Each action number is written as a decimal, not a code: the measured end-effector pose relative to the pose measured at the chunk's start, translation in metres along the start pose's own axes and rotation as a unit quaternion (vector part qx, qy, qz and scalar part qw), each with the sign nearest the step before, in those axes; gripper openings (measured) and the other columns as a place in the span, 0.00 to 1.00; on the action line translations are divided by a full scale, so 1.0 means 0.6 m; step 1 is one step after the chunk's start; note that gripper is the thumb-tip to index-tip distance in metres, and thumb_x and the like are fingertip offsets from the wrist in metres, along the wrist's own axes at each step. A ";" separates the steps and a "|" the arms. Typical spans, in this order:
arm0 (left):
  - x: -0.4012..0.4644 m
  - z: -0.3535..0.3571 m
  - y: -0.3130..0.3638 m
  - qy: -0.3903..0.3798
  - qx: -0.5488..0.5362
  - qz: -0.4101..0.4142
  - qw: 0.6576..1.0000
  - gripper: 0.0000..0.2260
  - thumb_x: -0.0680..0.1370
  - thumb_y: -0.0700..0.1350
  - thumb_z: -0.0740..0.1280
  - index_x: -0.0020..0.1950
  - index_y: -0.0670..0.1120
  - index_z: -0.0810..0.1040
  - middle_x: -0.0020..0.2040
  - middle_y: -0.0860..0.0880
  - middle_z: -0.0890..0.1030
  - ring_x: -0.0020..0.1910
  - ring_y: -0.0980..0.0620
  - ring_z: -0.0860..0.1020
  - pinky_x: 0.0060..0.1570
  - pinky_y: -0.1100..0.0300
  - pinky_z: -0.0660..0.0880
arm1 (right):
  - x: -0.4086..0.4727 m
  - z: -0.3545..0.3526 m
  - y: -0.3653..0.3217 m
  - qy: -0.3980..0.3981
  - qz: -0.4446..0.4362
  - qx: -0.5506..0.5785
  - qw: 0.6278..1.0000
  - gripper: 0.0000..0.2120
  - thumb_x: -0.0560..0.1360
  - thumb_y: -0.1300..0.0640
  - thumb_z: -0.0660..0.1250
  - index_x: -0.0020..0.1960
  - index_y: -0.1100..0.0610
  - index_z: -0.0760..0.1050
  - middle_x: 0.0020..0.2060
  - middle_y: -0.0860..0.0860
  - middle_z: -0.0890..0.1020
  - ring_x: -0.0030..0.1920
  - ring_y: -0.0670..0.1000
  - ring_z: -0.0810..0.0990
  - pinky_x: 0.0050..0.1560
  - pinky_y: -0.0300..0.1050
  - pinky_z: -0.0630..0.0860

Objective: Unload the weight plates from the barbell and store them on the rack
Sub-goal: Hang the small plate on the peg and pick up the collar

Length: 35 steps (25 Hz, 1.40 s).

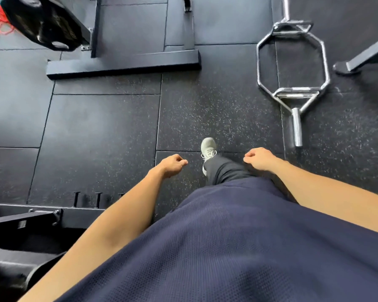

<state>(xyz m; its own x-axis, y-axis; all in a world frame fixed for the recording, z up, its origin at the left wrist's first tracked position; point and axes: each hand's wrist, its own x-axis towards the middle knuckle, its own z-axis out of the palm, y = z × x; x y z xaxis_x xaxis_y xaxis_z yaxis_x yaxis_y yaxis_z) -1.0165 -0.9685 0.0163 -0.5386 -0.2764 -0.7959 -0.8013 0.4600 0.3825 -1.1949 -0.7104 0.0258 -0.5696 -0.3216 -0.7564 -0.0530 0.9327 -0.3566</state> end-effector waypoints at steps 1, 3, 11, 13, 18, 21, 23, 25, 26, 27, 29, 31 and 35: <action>0.021 -0.022 0.006 -0.002 0.002 -0.002 1.000 0.18 0.80 0.56 0.59 0.63 0.45 0.73 0.61 0.43 0.77 0.57 0.44 0.77 0.51 0.54 0.73 | 0.031 -0.017 -0.027 -0.004 -0.006 -0.011 1.000 0.11 0.75 0.53 0.66 0.55 0.56 0.79 0.55 0.54 0.81 0.54 0.56 0.77 0.56 0.48 0.72; 0.068 -0.076 0.016 -0.007 -0.001 -0.006 1.000 0.19 0.81 0.56 0.59 0.64 0.45 0.73 0.63 0.43 0.77 0.59 0.44 0.76 0.54 0.54 0.73 | 0.104 -0.051 -0.091 -0.016 -0.024 -0.042 0.999 0.14 0.76 0.52 0.66 0.60 0.55 0.77 0.57 0.54 0.80 0.56 0.56 0.77 0.58 0.48 0.72; 0.189 -0.340 -0.018 0.104 -0.125 -0.126 0.979 0.18 0.80 0.55 0.60 0.62 0.44 0.76 0.65 0.43 0.77 0.64 0.43 0.74 0.60 0.55 0.69 | 0.357 -0.192 -0.461 -0.089 -0.128 -0.204 0.966 0.15 0.77 0.52 0.66 0.60 0.57 0.77 0.57 0.55 0.81 0.52 0.54 0.77 0.49 0.42 0.68; 0.198 -0.378 -0.044 0.121 -0.180 -0.160 0.963 0.18 0.80 0.55 0.60 0.63 0.44 0.76 0.65 0.43 0.77 0.64 0.44 0.74 0.61 0.55 0.68 | 0.399 -0.197 -0.559 -0.119 -0.163 -0.259 0.945 0.15 0.77 0.52 0.66 0.60 0.58 0.78 0.56 0.56 0.81 0.52 0.54 0.78 0.49 0.42 0.69; 0.247 -0.447 -0.115 0.082 -0.265 -0.220 0.935 0.19 0.80 0.56 0.59 0.63 0.45 0.74 0.66 0.44 0.76 0.63 0.44 0.74 0.64 0.52 0.69 | 0.509 -0.171 -0.775 -0.159 -0.214 -0.335 0.904 0.16 0.77 0.53 0.66 0.62 0.58 0.77 0.59 0.56 0.80 0.58 0.56 0.78 0.58 0.45 0.71; 0.284 -0.525 -0.172 0.072 -0.292 -0.227 0.926 0.19 0.81 0.55 0.59 0.64 0.45 0.74 0.67 0.45 0.75 0.64 0.45 0.73 0.64 0.53 0.69 | 0.576 -0.140 -0.911 -0.164 -0.233 -0.361 0.888 0.16 0.77 0.53 0.66 0.62 0.58 0.76 0.61 0.56 0.79 0.61 0.56 0.76 0.61 0.45 0.70; 0.305 -0.605 -0.221 0.075 -0.311 -0.234 0.918 0.19 0.81 0.56 0.58 0.65 0.46 0.74 0.68 0.45 0.74 0.64 0.45 0.73 0.64 0.53 0.68 | 0.613 -0.121 -1.016 -0.166 -0.247 -0.381 0.876 0.16 0.76 0.53 0.66 0.61 0.58 0.77 0.60 0.56 0.80 0.58 0.55 0.78 0.59 0.44 0.70; 0.317 -0.692 -0.269 0.089 -0.327 -0.241 0.910 0.19 0.81 0.57 0.57 0.64 0.47 0.74 0.65 0.46 0.76 0.60 0.46 0.74 0.59 0.54 0.69 | 0.638 -0.098 -1.118 -0.168 -0.255 -0.389 0.869 0.15 0.76 0.53 0.67 0.60 0.59 0.78 0.57 0.56 0.82 0.49 0.53 0.78 0.56 0.44 0.72; 0.323 -0.738 -0.292 0.099 -0.330 -0.242 0.907 0.19 0.81 0.57 0.57 0.64 0.47 0.73 0.63 0.46 0.77 0.57 0.47 0.75 0.57 0.54 0.69 | 0.649 -0.088 -1.169 -0.168 -0.262 -0.389 0.867 0.15 0.76 0.54 0.67 0.59 0.59 0.78 0.55 0.56 0.82 0.46 0.52 0.77 0.55 0.44 0.72; 0.329 -0.776 -0.312 0.111 -0.336 -0.244 0.903 0.18 0.81 0.57 0.57 0.64 0.47 0.73 0.61 0.47 0.77 0.56 0.47 0.74 0.56 0.54 0.69 | 0.659 -0.081 -1.211 -0.165 -0.267 -0.382 0.869 0.15 0.75 0.54 0.67 0.59 0.59 0.78 0.55 0.56 0.83 0.46 0.52 0.77 0.55 0.44 0.72; 0.339 -0.854 -0.351 0.124 -0.345 -0.249 0.896 0.18 0.81 0.57 0.57 0.63 0.47 0.73 0.58 0.48 0.76 0.54 0.48 0.74 0.53 0.54 0.69 | 0.673 -0.064 -1.295 -0.166 -0.283 -0.380 0.865 0.15 0.75 0.54 0.67 0.60 0.58 0.78 0.57 0.55 0.82 0.53 0.55 0.79 0.58 0.45 0.71; 0.352 -0.925 -0.392 0.145 -0.354 -0.252 0.889 0.17 0.81 0.58 0.56 0.61 0.48 0.73 0.55 0.49 0.76 0.50 0.49 0.74 0.49 0.55 0.68 | 0.686 -0.042 -1.377 -0.175 -0.293 -0.399 0.851 0.16 0.75 0.53 0.67 0.61 0.58 0.78 0.60 0.55 0.80 0.59 0.56 0.78 0.60 0.45 0.70; 0.376 -1.041 -0.470 0.163 -0.399 -0.272 0.861 0.16 0.81 0.59 0.56 0.60 0.49 0.72 0.51 0.49 0.77 0.43 0.52 0.74 0.43 0.55 0.68 | 0.726 0.010 -1.545 -0.193 -0.317 -0.431 0.822 0.17 0.76 0.52 0.67 0.62 0.58 0.77 0.61 0.56 0.79 0.61 0.56 0.77 0.61 0.46 0.70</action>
<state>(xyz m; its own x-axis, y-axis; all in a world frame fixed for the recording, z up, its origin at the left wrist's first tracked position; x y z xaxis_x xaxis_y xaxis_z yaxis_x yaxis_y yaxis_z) -1.0748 -1.6876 0.0221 0.0319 -0.5493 -0.8350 -0.8120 -0.5014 0.2988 -1.3892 -1.7163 0.0236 0.0912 -0.6604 -0.7454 -0.8958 0.2726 -0.3511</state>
